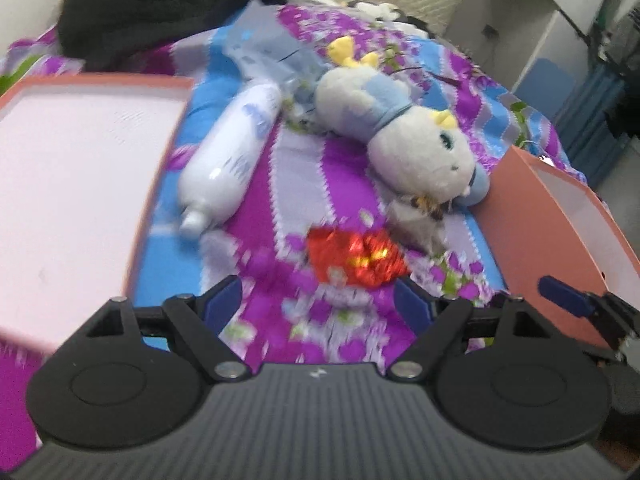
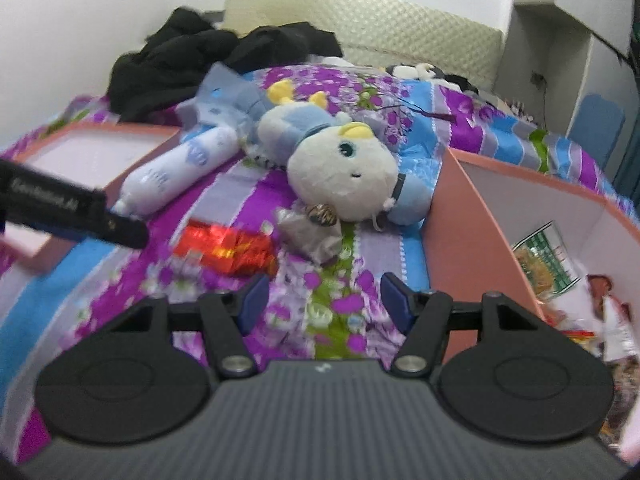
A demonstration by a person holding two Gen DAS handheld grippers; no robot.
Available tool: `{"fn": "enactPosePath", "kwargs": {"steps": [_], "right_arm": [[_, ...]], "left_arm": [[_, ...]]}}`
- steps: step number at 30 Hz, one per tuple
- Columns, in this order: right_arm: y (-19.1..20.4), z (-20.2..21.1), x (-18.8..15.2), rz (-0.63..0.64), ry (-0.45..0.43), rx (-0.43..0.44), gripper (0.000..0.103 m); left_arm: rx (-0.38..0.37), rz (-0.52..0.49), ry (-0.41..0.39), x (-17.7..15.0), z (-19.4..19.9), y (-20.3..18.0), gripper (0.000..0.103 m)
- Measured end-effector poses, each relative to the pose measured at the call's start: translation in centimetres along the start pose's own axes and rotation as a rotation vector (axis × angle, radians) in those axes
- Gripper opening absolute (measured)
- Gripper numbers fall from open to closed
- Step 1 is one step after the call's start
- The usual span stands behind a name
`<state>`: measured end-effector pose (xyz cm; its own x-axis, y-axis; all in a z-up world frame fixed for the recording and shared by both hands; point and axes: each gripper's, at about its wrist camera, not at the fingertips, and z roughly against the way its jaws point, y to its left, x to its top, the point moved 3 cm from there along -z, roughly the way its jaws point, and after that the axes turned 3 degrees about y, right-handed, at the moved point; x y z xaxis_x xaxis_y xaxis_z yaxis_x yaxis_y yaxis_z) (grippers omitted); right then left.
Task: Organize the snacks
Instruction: 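Reach left tool to red foil candy while right tool reaches silver black-labelled pack, then grasp and lift red foil candy with left tool while right tool grasps silver pack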
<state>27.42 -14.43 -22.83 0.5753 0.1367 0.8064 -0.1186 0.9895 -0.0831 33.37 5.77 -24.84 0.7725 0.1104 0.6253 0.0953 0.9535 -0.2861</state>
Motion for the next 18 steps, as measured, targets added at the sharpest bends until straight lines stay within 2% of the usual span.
{"fn": "enactPosePath", "kwargs": {"steps": [4, 8, 10, 14, 16, 18], "right_arm": [[-1.7, -3.1, 1.7, -0.132, 0.019, 0.055, 0.064], [-1.9, -5.6, 3.1, -0.175, 0.024, 0.077, 0.064], [-2.1, -6.9, 3.6, -0.209, 0.039, 0.101, 0.064], [-2.7, -9.7, 4.2, -0.309, 0.085, 0.163, 0.064], [-3.0, -11.1, 4.3, -0.354, 0.119, 0.187, 0.064], [-3.3, -12.4, 4.4, -0.379, 0.155, 0.2, 0.064]], "left_arm": [[-0.038, -0.15, -0.015, 2.3, -2.3, -1.5, 0.085], [-0.088, -0.313, -0.004, 3.1, -4.4, -3.2, 0.085], [-0.109, -0.407, 0.008, 2.7, -5.4, -4.2, 0.085], [-0.097, -0.591, -0.005, 1.8, -7.5, -6.1, 0.085], [-0.084, -0.658, -0.021, 1.5, -8.5, -6.7, 0.085], [-0.106, -0.705, -0.002, 1.4, -9.6, -7.1, 0.085]]}}
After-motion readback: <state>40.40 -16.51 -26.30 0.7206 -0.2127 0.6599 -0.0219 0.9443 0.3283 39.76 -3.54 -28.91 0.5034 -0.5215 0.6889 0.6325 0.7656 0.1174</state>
